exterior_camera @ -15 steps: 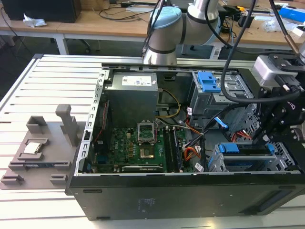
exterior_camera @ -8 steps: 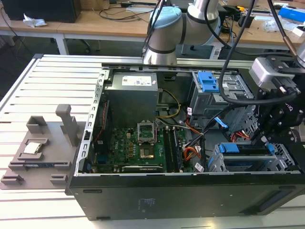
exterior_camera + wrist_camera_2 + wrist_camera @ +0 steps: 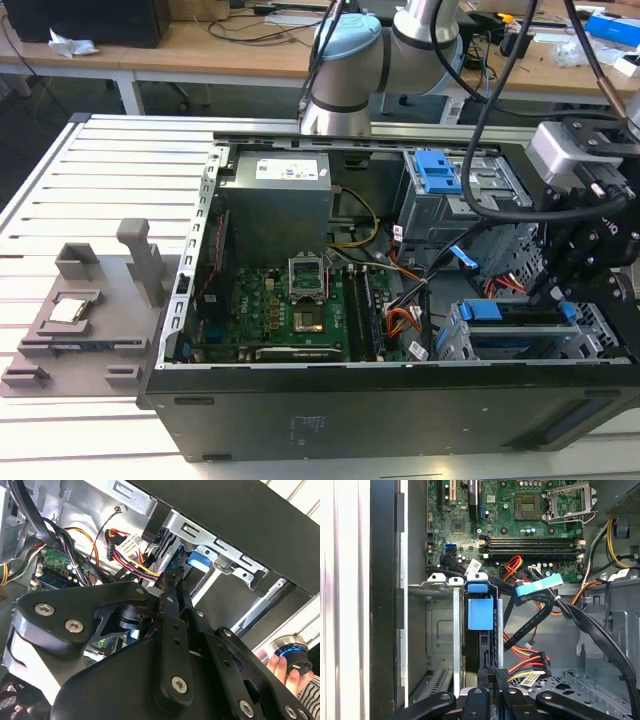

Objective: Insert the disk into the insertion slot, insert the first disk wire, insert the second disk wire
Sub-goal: 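Insert the first disk wire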

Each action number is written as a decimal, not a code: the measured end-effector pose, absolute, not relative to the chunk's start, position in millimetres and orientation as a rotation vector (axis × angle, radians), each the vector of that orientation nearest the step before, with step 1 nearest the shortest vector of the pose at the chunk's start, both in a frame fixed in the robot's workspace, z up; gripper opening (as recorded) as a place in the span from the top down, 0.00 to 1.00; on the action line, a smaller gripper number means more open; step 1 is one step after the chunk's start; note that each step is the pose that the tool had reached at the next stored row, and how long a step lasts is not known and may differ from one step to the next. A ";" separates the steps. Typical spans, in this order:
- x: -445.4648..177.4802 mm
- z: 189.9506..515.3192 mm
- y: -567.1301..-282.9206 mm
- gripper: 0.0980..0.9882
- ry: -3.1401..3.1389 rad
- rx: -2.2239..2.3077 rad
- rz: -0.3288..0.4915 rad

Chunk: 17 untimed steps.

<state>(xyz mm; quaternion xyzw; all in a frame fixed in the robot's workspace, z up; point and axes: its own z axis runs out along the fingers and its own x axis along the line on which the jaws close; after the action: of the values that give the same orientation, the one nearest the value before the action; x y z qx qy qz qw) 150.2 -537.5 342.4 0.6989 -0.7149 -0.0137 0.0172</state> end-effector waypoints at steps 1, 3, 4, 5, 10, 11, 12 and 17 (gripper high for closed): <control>150.2 343.9 -537.5 0.92 -2.221 2.172 -0.043; 150.2 344.1 -537.5 0.92 -2.222 2.172 -0.043; 150.2 344.2 -537.6 0.92 -2.222 2.172 -0.043; 150.2 343.9 -537.6 0.92 -2.221 2.172 -0.043; 150.2 341.1 -537.8 0.92 -2.221 2.172 -0.042; 150.2 340.1 -537.8 0.92 -2.221 2.172 -0.043; 150.2 339.2 -537.8 0.92 -2.221 2.172 -0.043; 150.2 335.6 -537.8 0.92 -2.221 2.171 -0.042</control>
<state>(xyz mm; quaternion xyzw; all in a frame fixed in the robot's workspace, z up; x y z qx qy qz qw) 150.2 -537.8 335.6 0.6989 -0.7149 -0.0136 0.0176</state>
